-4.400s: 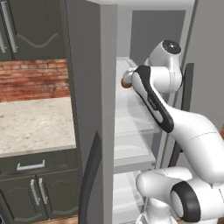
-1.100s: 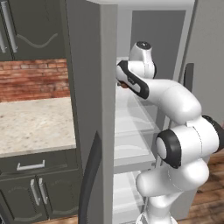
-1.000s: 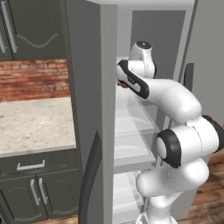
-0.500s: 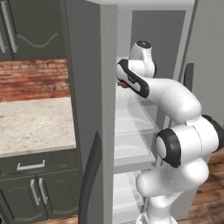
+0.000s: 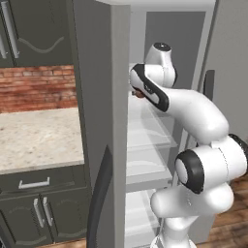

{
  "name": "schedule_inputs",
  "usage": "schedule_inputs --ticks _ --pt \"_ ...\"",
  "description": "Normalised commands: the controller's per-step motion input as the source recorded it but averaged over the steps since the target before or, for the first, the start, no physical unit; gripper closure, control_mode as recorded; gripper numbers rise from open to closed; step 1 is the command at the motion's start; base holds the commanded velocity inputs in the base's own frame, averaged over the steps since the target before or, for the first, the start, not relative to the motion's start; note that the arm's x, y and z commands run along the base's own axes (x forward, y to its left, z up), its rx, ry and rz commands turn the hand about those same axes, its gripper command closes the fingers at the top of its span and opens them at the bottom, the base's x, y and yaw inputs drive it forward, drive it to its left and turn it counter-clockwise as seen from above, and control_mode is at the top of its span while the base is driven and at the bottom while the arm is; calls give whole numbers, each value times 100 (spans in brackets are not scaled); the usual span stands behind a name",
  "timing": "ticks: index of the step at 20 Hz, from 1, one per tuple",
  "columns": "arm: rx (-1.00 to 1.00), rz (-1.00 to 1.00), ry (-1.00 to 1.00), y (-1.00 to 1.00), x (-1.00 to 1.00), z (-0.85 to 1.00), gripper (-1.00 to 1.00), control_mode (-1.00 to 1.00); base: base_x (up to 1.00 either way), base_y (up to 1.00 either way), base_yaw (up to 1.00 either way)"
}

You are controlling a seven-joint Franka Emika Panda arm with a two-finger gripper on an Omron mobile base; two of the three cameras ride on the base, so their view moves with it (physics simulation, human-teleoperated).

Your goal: Pick up the apple and kiwi from the fridge and place one fruit on each plate on the dining counter.

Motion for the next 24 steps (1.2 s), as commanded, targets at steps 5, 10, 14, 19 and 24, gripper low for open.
schedule_inputs --ticks 5,10,14,19,24 --pt "0 0 -22 0 -100 17 100 -100 0 0 0" --pt "0 0 -16 0 -100 16 100 -100 0 0 0" --pt "0 0 -4 -1 -100 8 100 -100 0 0 0" --pt "0 0 0 -3 -100 10 100 -100 0 0 0" --pt "0 0 0 -9 -100 17 100 -100 0 0 0"
